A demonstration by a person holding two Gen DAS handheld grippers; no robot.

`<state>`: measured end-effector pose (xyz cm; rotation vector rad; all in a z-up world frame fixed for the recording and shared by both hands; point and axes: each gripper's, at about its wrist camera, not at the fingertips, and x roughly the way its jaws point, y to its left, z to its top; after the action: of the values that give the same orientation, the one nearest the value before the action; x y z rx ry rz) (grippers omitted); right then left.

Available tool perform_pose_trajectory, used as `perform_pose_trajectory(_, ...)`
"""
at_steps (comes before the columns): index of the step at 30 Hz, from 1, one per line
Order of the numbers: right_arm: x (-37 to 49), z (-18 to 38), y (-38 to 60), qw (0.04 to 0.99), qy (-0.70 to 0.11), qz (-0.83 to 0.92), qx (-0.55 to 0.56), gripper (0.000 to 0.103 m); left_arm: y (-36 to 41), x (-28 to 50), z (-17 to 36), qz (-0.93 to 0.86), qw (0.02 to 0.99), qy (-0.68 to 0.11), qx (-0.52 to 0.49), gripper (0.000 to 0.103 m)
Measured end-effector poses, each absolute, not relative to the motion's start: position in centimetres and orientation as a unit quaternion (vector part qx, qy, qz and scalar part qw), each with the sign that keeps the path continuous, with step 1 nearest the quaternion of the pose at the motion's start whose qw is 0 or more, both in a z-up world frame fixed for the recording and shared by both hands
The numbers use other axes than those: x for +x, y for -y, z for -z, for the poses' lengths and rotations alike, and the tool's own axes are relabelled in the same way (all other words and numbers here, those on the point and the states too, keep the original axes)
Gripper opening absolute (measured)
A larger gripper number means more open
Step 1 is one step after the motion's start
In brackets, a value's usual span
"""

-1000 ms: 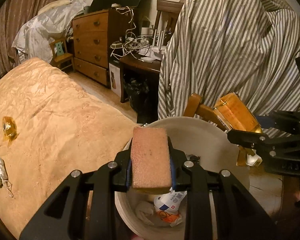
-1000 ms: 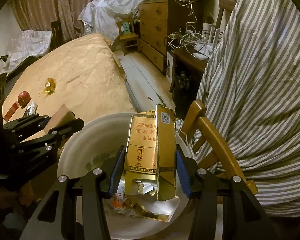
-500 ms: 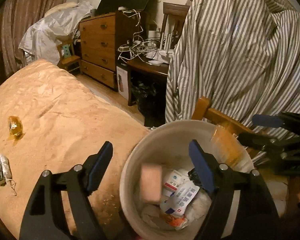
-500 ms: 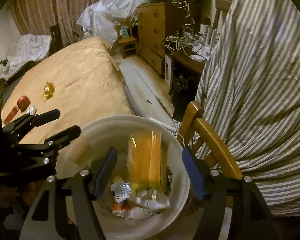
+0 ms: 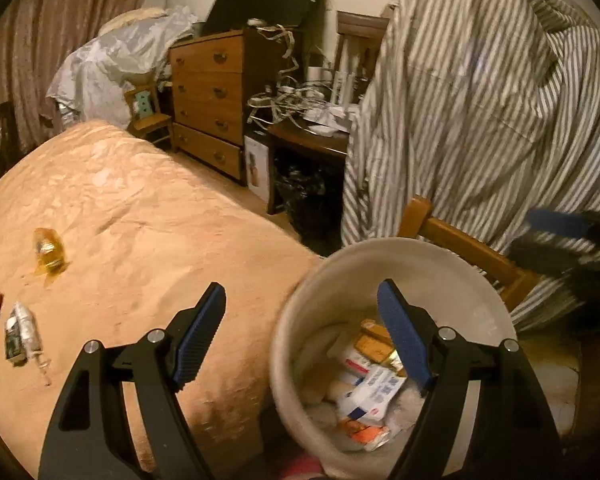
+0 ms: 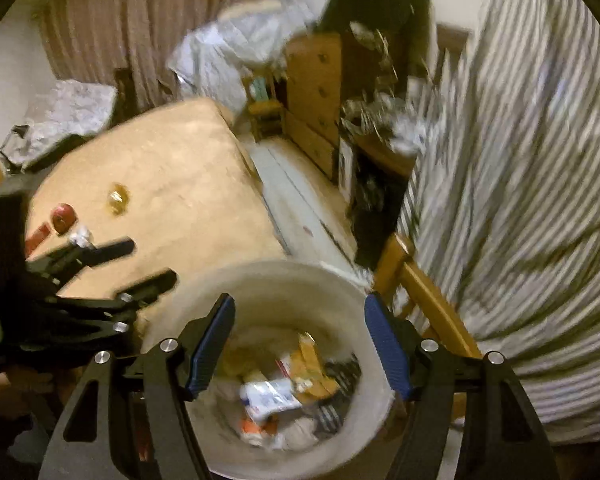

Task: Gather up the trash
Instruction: 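Move both tools back over the black tissue packet and white cloth, then grasp the black tissue packet with the left tool while the right tool grasps the white knotted cloth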

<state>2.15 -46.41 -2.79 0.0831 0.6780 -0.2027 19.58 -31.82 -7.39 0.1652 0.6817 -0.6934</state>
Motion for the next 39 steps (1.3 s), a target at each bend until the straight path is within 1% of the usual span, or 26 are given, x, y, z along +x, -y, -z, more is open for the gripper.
perform_pose_trajectory(3, 1.7, 1.2, 42.8, 0.955, -0.286, 0.061, 0.036, 0.074, 28.3, 20.2, 7.5, 0.307, 0.892, -0.326, 0.07, 0.075)
perform_pose_trajectory(8, 3.8, 1.0, 36.1, 0.963, -0.266, -0.02, 0.03, 0.074, 20.0, 22.9, 8.8, 0.239, 0.907, -0.344, 0.038, 0.075)
perform_pose_trajectory(15, 8.9, 3.5, 27.7, 0.951, -0.289, -0.104, 0.027, 0.075, 8.3, 26.3, 10.5, 0.136, 0.924, -0.356, 0.004, 0.075)
perform_pose_trajectory(18, 10.3, 4.6, 25.0, 0.945, -0.302, -0.121, 0.023, 0.075, 2.6, 29.0, 11.9, 0.089, 0.925, -0.368, -0.019, 0.075)
perform_pose_trajectory(20, 11.1, 5.4, 23.4, 0.942, -0.309, -0.127, 0.017, 0.075, 0.1, 31.1, 12.9, 0.075, 0.92, -0.383, -0.032, 0.075)
perform_pose_trajectory(22, 11.8, 6.1, 22.5, 0.939, -0.319, -0.128, 0.015, 0.075, -1.0, 32.9, 13.7, 0.075, 0.915, -0.395, -0.037, 0.075)
perform_pose_trajectory(27, 13.7, 7.9, 21.4, 0.931, -0.341, -0.126, 0.018, 0.075, 0.5, 36.8, 15.9, 0.115, 0.896, -0.429, -0.01, 0.075)
perform_pose_trajectory(30, 15.2, 8.7, 20.6, 0.926, -0.353, -0.131, 0.017, 0.075, -0.2, 38.4, 17.8, 0.104, 0.89, -0.443, -0.013, 0.075)
perform_pose_trajectory(31, 15.9, 9.0, 20.4, 0.924, -0.356, -0.134, 0.018, 0.075, -0.9, 38.5, 17.9, 0.097, 0.893, -0.438, -0.021, 0.072)
perform_pose_trajectory(32, 16.4, 9.2, 20.5, 0.923, -0.359, -0.138, 0.017, 0.075, -1.6, 38.3, 17.8, 0.093, 0.896, -0.434, -0.027, 0.065)
perform_pose_trajectory(33, 17.1, 9.5, 20.1, 0.921, -0.362, -0.143, 0.015, 0.075, -2.1, 38.0, 17.7, 0.09, 0.898, -0.431, -0.028, 0.064)
perform_pose_trajectory(37, 23.0, 11.5, 16.6, 0.902, -0.388, -0.187, 0.018, 0.075, -3.3, 37.2, 17.5, 0.095, 0.899, -0.427, -0.012, 0.064)
perform_pose_trajectory(39, 26.5, 13.0, 14.4, 0.889, -0.406, -0.209, 0.022, 0.075, -3.9, 37.3, 17.5, 0.096, 0.9, -0.425, -0.006, 0.067)
